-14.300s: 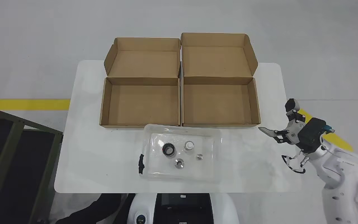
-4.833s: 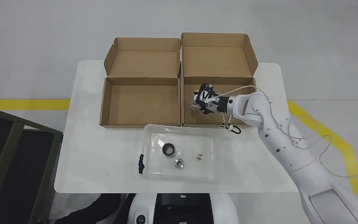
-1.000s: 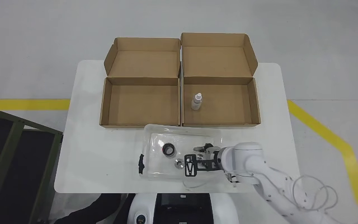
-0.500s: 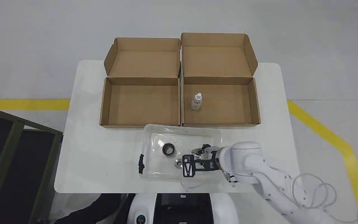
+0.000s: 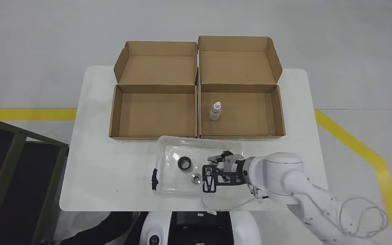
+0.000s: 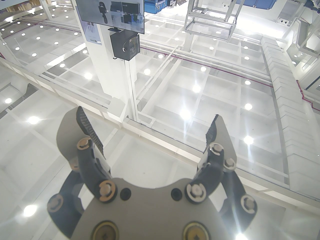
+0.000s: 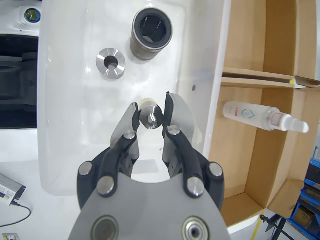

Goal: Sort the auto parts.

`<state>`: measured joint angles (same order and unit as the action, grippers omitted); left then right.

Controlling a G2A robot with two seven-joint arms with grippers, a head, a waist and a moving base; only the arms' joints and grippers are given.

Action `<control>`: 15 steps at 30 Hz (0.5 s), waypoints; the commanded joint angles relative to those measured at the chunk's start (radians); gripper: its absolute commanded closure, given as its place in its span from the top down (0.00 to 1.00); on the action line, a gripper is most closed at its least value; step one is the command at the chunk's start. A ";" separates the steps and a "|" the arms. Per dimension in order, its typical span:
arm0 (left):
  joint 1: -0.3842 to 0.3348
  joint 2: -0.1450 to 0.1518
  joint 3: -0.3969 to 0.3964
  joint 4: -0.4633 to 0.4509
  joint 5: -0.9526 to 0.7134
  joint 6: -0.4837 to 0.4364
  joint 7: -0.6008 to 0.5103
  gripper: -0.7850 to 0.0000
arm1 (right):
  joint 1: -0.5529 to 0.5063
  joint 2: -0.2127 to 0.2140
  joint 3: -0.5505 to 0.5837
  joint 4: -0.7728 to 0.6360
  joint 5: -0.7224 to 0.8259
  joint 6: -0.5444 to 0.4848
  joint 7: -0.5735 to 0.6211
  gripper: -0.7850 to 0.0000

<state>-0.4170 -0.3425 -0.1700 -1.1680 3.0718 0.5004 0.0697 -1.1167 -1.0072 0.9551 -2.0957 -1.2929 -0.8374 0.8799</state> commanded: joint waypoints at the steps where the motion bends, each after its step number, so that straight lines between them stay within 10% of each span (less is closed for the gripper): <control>1: 0.000 0.000 0.000 0.000 0.000 0.000 0.000 1.00 | 0.000 0.001 0.012 -0.001 -0.010 0.000 -0.056 0.00; 15: 0.000 0.000 0.000 0.000 0.000 0.000 0.000 1.00 | 0.027 0.000 0.103 0.075 0.081 -0.020 -0.464 0.00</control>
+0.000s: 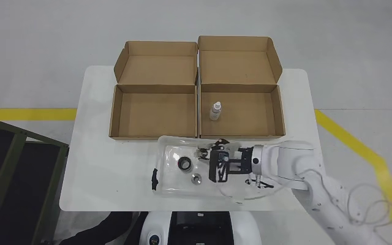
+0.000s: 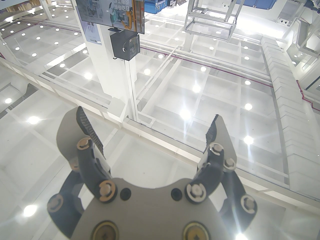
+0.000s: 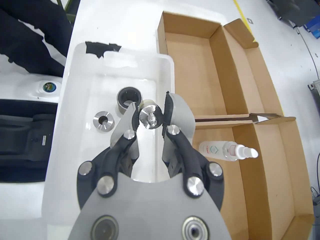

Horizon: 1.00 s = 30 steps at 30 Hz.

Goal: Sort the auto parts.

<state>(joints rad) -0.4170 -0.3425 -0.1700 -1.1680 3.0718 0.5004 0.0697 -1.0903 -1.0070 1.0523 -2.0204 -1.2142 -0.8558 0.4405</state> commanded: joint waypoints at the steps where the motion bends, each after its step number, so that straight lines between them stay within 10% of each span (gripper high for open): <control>1: 0.000 0.000 0.000 0.000 0.000 0.000 0.000 1.00 | 0.002 0.000 0.010 -0.001 0.001 -0.001 -0.035 0.00; 30: 0.000 0.000 0.000 0.000 0.000 0.000 0.000 1.00 | 0.145 -0.003 0.206 -0.045 0.184 0.065 -0.244 0.00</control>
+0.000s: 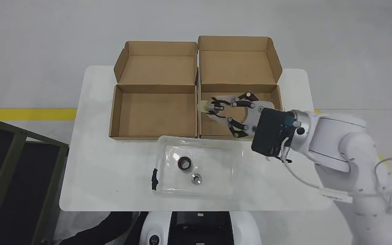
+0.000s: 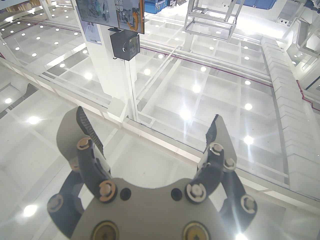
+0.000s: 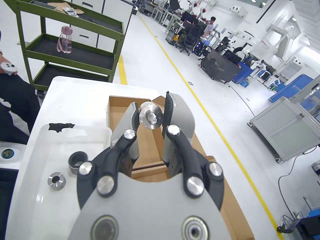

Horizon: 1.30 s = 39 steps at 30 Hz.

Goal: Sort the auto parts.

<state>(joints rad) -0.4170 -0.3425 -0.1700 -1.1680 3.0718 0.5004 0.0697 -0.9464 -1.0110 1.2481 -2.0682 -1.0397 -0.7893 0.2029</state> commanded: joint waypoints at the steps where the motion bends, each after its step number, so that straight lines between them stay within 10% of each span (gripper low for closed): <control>1: 0.000 0.000 0.000 0.000 0.000 0.000 0.000 1.00 | 0.001 0.001 0.016 0.003 0.014 -0.003 -0.010 0.00; 39: 0.000 0.000 0.000 0.000 0.000 0.000 0.000 1.00 | 0.058 0.000 -0.100 0.195 -0.002 -0.111 0.123 0.00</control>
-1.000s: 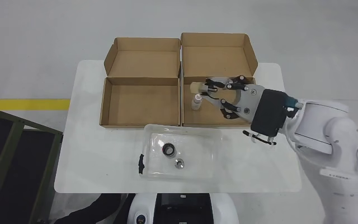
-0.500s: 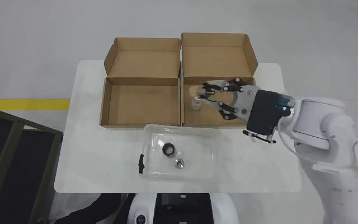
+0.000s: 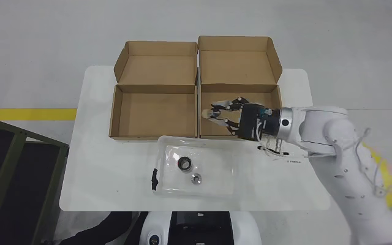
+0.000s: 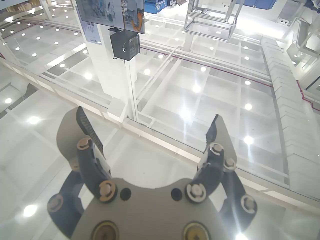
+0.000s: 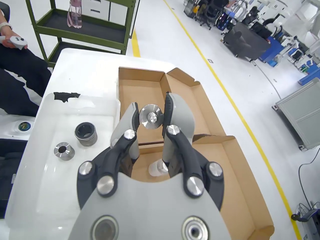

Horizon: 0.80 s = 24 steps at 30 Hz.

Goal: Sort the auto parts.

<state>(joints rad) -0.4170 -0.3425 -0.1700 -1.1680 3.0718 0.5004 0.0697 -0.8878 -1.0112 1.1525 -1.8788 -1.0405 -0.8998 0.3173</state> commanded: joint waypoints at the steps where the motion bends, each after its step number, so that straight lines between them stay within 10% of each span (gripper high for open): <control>1: 0.000 0.000 0.000 0.000 0.000 0.000 0.000 1.00 | 0.000 0.000 -0.008 0.012 -0.005 0.003 0.019 0.00; 24: 0.000 0.000 0.000 0.000 0.000 0.000 0.000 1.00 | 0.020 0.001 -0.055 0.257 0.000 0.055 0.180 0.00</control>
<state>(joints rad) -0.4170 -0.3425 -0.1700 -1.1680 3.0718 0.5004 0.0697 -0.8714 -1.0091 1.1005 -1.6371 -1.0475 -0.8453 0.4990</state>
